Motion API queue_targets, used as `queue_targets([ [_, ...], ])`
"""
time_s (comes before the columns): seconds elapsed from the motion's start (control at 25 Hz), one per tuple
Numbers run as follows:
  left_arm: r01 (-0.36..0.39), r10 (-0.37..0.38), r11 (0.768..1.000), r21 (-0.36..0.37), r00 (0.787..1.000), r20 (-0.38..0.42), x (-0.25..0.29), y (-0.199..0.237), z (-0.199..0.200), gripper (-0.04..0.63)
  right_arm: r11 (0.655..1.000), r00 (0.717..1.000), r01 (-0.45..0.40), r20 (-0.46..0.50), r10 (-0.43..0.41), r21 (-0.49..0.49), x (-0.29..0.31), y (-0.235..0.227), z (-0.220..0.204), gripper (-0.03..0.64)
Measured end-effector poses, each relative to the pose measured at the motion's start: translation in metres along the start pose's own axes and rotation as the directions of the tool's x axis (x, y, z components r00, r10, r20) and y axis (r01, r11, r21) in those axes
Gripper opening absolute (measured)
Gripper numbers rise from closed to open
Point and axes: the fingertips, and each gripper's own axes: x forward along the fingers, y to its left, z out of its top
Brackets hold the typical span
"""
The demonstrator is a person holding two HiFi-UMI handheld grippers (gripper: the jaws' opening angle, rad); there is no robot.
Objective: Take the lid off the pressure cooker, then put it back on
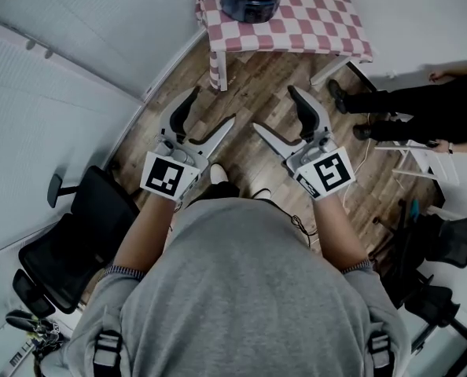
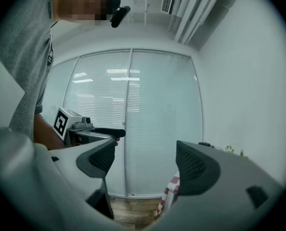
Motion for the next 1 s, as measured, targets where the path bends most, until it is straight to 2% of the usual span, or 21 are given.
queue_targets([
  [0.16,0.031,-0.031,0.999,-0.012,0.999,0.010,0.001,0.019,-0.001,0.342,1.000,0.999,0.015,-0.038,-0.015,-0.001,0.018,0.001,-0.010,0.400],
  [0.52,0.055,-0.056,0.998,-0.024,0.998,-0.010,0.011,0.049,-0.014,0.342,0.998,0.997,0.058,-0.058,-0.058,-0.002,0.044,-0.014,-0.014,0.400],
  [1.0,0.041,-0.042,0.999,-0.010,0.999,-0.028,0.072,0.083,-0.024,0.342,0.999,0.998,0.043,-0.038,-0.043,0.010,0.080,-0.079,-0.018,0.400],
])
